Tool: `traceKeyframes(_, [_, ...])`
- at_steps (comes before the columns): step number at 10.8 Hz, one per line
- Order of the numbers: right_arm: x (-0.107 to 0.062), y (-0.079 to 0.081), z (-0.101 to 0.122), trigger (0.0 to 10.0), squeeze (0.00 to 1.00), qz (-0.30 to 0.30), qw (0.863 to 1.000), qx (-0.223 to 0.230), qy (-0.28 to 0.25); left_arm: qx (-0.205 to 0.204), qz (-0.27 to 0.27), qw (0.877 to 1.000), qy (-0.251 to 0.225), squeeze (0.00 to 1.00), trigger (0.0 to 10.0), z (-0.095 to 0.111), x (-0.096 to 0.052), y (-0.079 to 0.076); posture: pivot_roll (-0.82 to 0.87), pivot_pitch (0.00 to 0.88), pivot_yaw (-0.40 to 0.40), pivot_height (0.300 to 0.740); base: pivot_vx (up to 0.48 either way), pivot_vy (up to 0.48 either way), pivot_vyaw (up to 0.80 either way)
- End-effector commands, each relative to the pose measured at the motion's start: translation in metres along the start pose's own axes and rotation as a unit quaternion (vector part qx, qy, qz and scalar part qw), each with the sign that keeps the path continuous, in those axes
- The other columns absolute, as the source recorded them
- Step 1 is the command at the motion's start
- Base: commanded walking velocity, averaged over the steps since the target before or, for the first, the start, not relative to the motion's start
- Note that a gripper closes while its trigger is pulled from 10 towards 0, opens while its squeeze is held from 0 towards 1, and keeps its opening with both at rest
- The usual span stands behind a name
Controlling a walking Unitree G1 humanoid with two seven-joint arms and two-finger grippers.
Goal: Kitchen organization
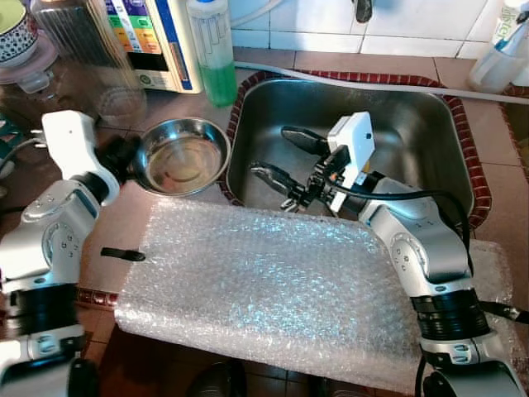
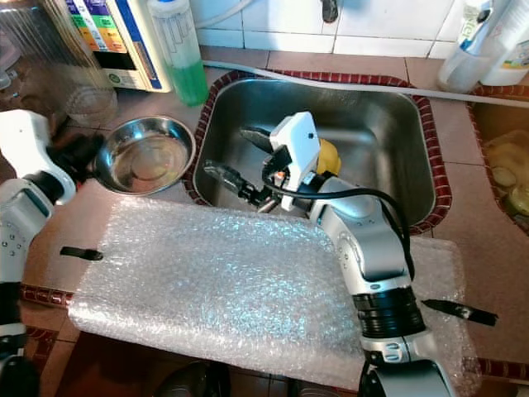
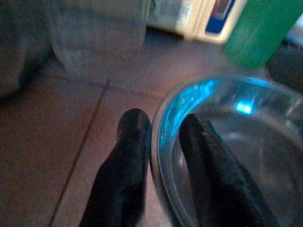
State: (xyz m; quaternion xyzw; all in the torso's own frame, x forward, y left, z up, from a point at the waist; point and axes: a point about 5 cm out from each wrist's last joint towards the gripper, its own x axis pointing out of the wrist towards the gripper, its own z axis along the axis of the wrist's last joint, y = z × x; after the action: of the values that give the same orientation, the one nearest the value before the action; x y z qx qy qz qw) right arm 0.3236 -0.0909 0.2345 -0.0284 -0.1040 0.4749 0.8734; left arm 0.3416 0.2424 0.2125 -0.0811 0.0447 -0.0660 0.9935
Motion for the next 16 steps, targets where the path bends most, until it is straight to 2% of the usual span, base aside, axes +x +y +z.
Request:
traceKeyframes(1, [0.001,0.005,0.001,10.0,0.0,0.011,1.0,0.0,-0.004,0.009,-0.002,1.0,0.016,1.0,10.0,-0.001,0.0,0.004,-0.04,0.259,0.104,0.74,0.0,0.0,0.0])
traceKeyframes(5, [0.0,0.005,0.001,10.0,0.0,0.009,1.0,-0.001,-0.003,0.024,-0.012,0.998,0.059,1.0,10.0,-0.008,0.003,0.01,-0.05,0.262,0.109,0.74,0.0,0.0,0.0])
traceKeyframes(7, [-0.001,0.004,0.001,10.0,0.0,0.007,1.0,-0.001,-0.004,0.035,0.008,0.998,0.058,1.0,10.0,-0.006,0.003,0.019,-0.05,0.263,0.11,0.74,0.0,0.0,0.0])
traceKeyframes(9, [-0.001,0.004,0.001,10.0,0.0,0.007,1.0,-0.001,-0.004,0.051,0.018,0.995,0.089,1.0,10.0,-0.013,0.002,0.025,-0.05,0.263,0.107,0.74,0.0,0.0,0.0])
traceKeyframes(10, [0.0,0.004,0.001,10.0,0.0,0.008,1.0,-0.001,-0.004,0.042,0.01,0.993,0.108,0.0,0.0,-0.019,0.001,0.026,-0.04,0.264,0.104,0.74,0.0,0.0,0.0])
traceKeyframes(12, [0.0,0.003,0.001,10.0,0.0,0.009,1.0,-0.003,-0.003,0.031,-0.018,0.99,0.133,0.0,0.0,-0.025,-0.002,0.023,-0.04,0.263,0.101,0.74,0.0,0.0,0.0])
traceKeyframes(16, [0.001,0.002,0.001,10.0,0.0,0.009,1.0,-0.004,-0.002,0.017,-0.025,0.991,0.13,0.0,0.0,-0.026,-0.003,0.022,-0.05,0.259,0.1,0.74,0.0,0.0,0.0])
